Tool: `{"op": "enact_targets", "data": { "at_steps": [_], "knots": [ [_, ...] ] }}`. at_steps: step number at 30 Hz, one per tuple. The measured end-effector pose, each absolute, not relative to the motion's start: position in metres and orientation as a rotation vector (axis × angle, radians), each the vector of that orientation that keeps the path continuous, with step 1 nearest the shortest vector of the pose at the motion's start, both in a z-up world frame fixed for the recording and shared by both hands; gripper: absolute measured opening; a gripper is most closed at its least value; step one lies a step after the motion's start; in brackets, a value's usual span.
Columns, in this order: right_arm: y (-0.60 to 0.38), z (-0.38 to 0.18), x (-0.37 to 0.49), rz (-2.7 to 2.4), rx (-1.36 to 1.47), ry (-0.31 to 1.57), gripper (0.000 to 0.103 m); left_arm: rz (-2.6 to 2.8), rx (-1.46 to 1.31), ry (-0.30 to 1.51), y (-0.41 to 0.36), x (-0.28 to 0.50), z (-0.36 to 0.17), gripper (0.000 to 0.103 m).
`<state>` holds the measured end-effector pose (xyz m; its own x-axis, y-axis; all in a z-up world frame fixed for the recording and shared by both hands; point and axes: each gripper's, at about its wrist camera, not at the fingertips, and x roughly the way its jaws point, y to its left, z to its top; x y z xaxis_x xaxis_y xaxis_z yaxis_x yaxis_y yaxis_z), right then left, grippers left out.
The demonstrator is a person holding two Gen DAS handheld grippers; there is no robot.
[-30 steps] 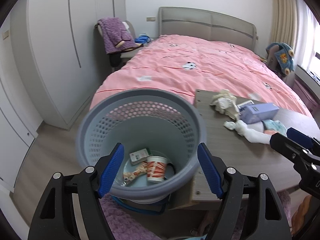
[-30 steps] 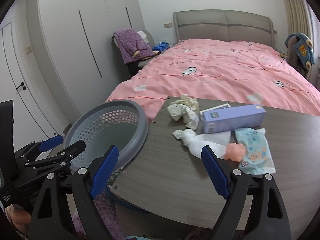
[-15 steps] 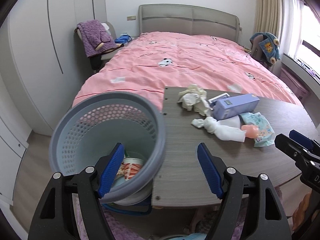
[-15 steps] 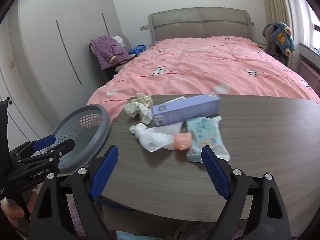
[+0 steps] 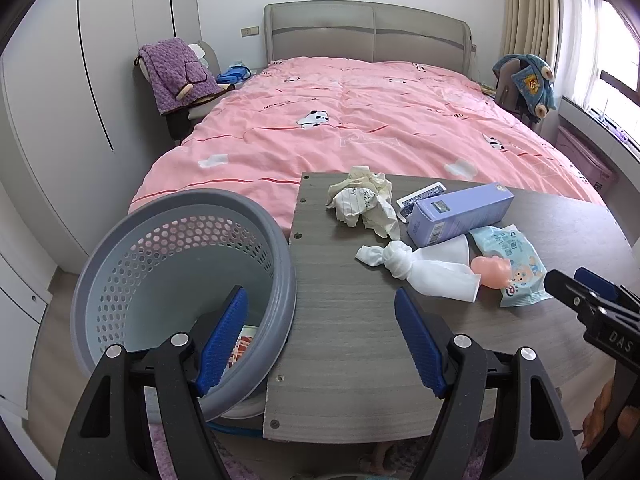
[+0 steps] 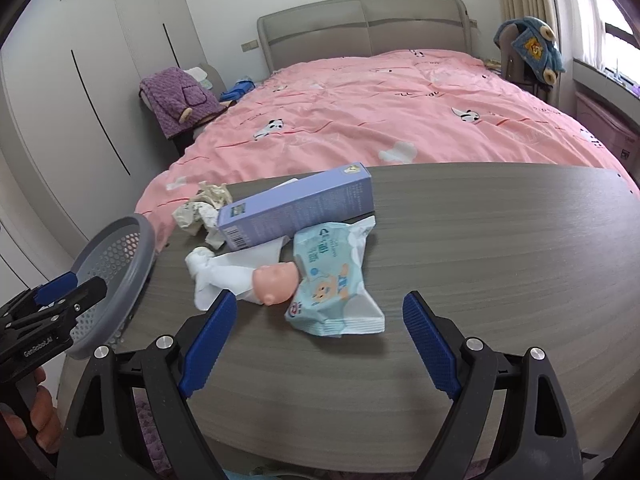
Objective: Collect trash
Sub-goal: 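Lower the right tool onto the blue baby-wipes packet and close it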
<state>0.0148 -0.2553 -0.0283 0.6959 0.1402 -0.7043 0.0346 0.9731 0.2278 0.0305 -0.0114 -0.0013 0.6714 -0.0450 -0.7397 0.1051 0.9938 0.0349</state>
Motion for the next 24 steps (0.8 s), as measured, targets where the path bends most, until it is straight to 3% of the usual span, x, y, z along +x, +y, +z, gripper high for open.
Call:
{"op": "enact_targets", "data": {
  "at_steps": [24],
  "knots": [
    [-0.263, -0.062, 0.063, 0.027, 0.225, 0.902, 0.078, -0.077, 0.079, 0.886, -0.015, 0.046, -0.022, 0.072]
  ]
}}
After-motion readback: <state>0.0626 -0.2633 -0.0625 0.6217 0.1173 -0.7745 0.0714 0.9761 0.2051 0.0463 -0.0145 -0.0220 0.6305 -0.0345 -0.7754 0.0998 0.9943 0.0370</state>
